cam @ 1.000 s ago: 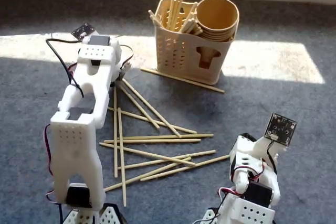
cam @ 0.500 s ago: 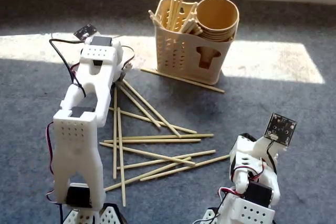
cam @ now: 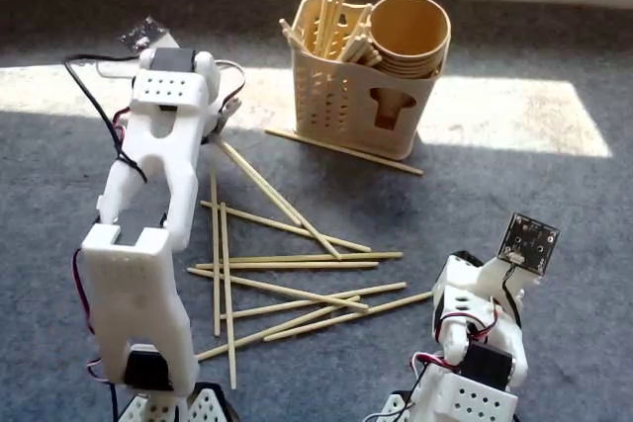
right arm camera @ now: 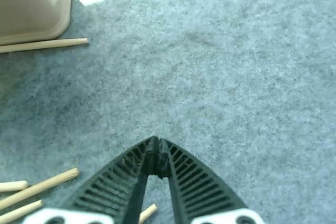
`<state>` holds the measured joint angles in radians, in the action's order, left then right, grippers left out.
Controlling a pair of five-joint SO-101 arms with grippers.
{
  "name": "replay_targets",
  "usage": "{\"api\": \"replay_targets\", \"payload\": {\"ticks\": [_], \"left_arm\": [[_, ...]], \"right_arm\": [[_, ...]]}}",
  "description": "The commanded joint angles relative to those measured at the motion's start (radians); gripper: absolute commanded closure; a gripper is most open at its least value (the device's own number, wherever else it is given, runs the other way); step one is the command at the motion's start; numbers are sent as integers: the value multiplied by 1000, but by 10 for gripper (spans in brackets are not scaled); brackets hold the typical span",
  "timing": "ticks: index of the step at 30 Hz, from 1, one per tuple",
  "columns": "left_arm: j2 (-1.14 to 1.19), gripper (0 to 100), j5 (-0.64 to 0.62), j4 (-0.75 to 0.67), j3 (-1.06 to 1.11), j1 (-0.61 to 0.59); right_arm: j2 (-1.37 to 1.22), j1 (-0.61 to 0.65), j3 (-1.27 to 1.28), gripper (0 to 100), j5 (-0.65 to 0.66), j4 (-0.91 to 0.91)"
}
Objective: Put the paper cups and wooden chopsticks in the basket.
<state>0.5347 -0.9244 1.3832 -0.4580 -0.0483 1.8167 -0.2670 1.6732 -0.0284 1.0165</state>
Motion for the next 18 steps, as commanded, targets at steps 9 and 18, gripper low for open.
{"api": "replay_targets", "payload": {"ticks": [9,18], "left_arm": [[-337,995,143,14,-41,-7],[-570,995,219,-87,-39,15]], "right_arm": [[4,-8,96,993,-6,7],[4,-8,96,993,-6,7]]}}
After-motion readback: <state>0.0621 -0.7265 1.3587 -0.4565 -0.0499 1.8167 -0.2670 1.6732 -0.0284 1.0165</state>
